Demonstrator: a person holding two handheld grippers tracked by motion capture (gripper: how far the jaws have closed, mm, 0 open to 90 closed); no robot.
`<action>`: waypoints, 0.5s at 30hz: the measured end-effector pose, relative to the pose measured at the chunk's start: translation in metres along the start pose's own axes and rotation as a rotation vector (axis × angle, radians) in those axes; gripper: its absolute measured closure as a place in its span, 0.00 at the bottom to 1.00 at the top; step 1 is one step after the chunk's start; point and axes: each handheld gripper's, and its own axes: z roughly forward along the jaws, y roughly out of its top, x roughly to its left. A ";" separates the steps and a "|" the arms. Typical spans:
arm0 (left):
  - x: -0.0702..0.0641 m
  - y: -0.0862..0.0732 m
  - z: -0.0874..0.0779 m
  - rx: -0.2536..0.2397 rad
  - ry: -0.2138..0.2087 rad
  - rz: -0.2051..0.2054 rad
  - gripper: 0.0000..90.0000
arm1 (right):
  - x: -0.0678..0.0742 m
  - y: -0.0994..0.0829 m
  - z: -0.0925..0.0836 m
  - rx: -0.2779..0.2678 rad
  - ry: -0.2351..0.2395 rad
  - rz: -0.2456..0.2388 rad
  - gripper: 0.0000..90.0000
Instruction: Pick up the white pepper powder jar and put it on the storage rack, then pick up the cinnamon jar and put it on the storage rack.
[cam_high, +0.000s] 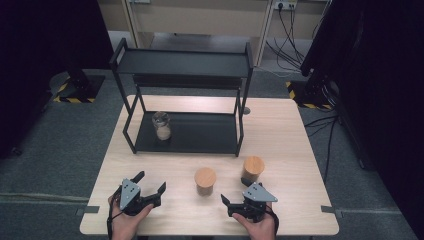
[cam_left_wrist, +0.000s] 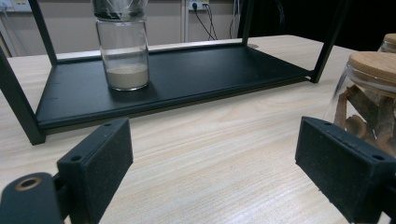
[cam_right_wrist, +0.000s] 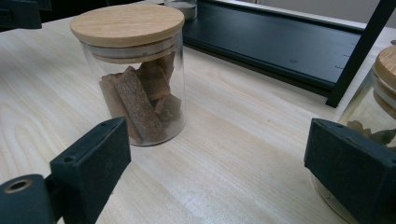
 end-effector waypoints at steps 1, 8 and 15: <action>0.000 0.000 0.000 0.000 0.000 -0.001 0.12 | 0.000 0.000 0.000 0.001 0.000 0.002 0.08; -0.001 0.000 0.000 -0.001 -0.002 0.007 0.12 | 0.004 0.001 -0.002 -0.025 0.032 0.009 0.07; 0.000 0.000 0.000 0.001 -0.003 0.001 0.12 | 0.012 0.008 -0.004 -0.057 0.075 0.017 0.06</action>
